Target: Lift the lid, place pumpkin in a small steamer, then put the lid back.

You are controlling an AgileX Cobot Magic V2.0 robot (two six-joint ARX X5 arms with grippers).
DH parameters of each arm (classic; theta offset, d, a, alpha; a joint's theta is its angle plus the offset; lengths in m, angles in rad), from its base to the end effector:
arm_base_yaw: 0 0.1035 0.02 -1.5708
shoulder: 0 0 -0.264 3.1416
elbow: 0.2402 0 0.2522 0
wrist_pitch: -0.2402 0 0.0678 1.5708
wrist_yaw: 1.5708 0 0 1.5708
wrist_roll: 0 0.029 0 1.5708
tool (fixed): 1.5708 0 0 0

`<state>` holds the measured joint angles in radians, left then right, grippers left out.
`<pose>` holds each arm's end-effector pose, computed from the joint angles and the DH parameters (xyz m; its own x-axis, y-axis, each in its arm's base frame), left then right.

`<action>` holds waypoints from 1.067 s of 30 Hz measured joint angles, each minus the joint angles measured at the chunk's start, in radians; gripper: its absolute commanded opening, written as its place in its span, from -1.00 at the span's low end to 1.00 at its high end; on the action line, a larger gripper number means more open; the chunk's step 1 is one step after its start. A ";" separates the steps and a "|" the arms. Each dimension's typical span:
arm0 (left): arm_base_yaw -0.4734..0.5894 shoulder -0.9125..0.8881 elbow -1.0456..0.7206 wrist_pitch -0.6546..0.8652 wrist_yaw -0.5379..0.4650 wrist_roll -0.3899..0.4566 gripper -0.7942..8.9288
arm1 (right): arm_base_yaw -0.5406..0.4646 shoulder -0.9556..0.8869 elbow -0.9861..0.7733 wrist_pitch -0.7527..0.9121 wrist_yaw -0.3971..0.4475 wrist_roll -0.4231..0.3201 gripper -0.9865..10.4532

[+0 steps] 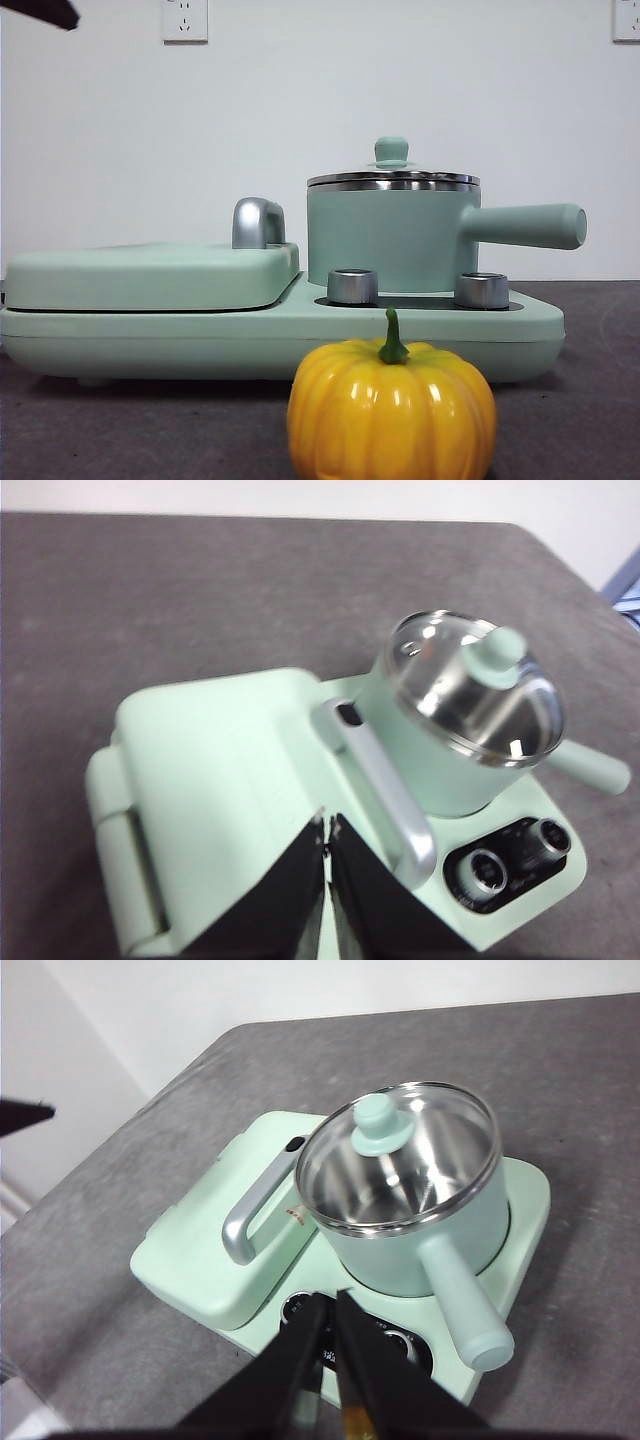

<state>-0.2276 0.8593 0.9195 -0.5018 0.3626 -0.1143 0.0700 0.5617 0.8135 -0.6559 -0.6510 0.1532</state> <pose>0.1675 -0.0494 0.3375 0.7434 -0.5363 -0.3996 0.4725 0.8440 -0.2537 0.1009 0.0247 0.3275 0.6872 0.6557 -0.3128 -0.5444 0.7499 0.3758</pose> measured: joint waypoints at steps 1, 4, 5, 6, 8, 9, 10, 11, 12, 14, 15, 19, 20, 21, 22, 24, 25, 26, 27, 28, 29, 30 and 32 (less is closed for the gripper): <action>-0.003 0.006 0.000 0.012 0.001 0.002 -0.82 | 0.000 0.002 0.000 0.002 0.000 -0.004 -0.79; -0.003 0.014 0.000 0.016 0.002 0.003 -0.82 | 0.000 0.003 0.000 0.002 0.000 -0.016 -0.79; -0.003 0.016 0.000 0.016 0.002 0.003 -0.82 | 0.000 0.003 0.000 0.002 0.000 -0.017 -0.79; -0.003 0.017 0.000 0.016 0.002 0.004 -0.81 | 0.000 0.002 0.000 0.002 0.000 -0.018 -0.79; -0.003 0.017 0.000 0.014 0.002 0.007 -0.74 | 0.000 0.002 0.000 0.002 0.000 -0.019 -0.73; -0.003 0.017 0.000 0.014 0.002 0.008 -0.69 | 0.000 0.002 0.000 0.002 0.000 -0.019 -0.63; -0.003 0.017 0.000 0.014 0.002 0.010 -0.62 | 0.000 0.003 0.000 0.002 0.000 -0.019 -0.53; -0.003 0.017 0.000 0.014 0.002 0.010 -0.53 | 0.000 0.003 0.000 0.002 0.001 -0.019 -0.41; -0.003 0.018 0.000 0.014 0.002 0.010 -0.42 | 0.000 0.003 0.000 0.002 0.002 -0.020 -0.29; -0.003 0.021 0.000 0.014 0.002 0.011 -0.25 | 0.000 0.003 0.000 0.002 0.003 -0.020 -0.14; -0.003 0.024 0.000 0.015 0.002 0.011 -0.17 | 0.000 0.003 0.000 0.002 0.003 -0.020 -0.10; -0.003 0.040 0.000 0.014 0.002 0.005 0.15 | 0.000 0.003 0.000 0.011 0.003 -0.020 -0.05; -0.003 0.044 0.000 0.016 0.002 -0.003 0.20 | 0.000 0.003 0.000 0.013 0.003 -0.020 -0.05; -0.005 0.048 0.000 0.021 0.002 -0.010 0.22 | 0.000 0.003 0.000 0.014 0.003 -0.020 -0.05; -0.008 0.052 0.000 0.029 0.002 -0.016 0.21 | 0.000 0.003 0.000 0.015 0.003 -0.019 -0.05; -0.022 0.063 0.001 0.040 0.006 -0.027 0.21 | 0.000 0.003 0.000 0.015 0.003 -0.019 -0.05; -0.033 0.072 0.002 0.045 0.011 -0.030 0.21 | 0.000 0.002 0.000 0.015 0.003 -0.019 -0.05; -0.045 0.082 0.005 0.050 0.013 -0.032 0.21 | 0.000 0.003 0.000 0.015 0.003 -0.019 -0.05; -0.062 0.102 0.016 0.051 0.015 -0.034 0.21 | 0.000 0.003 0.000 0.016 0.000 -0.019 -0.05; -0.077 0.122 0.030 0.052 0.016 -0.035 0.21 | 0.000 0.003 0.000 0.016 -0.002 -0.019 -0.05; -0.090 0.141 0.044 0.053 0.017 -0.035 0.21 | 0.000 0.002 0.000 0.016 -0.002 -0.019 -0.05; -0.109 0.172 0.071 0.053 0.018 -0.035 0.21 | 0.000 0.002 0.000 0.016 -0.002 -0.019 -0.05; -0.140 0.227 0.122 0.054 0.019 -0.034 0.21 | 0.000 0.002 0.000 0.016 -0.002 -0.019 -0.05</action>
<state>-0.3672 1.0866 1.0412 -0.4480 0.3813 -0.1486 0.0700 0.5640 0.8135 -0.6403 -0.6533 0.1337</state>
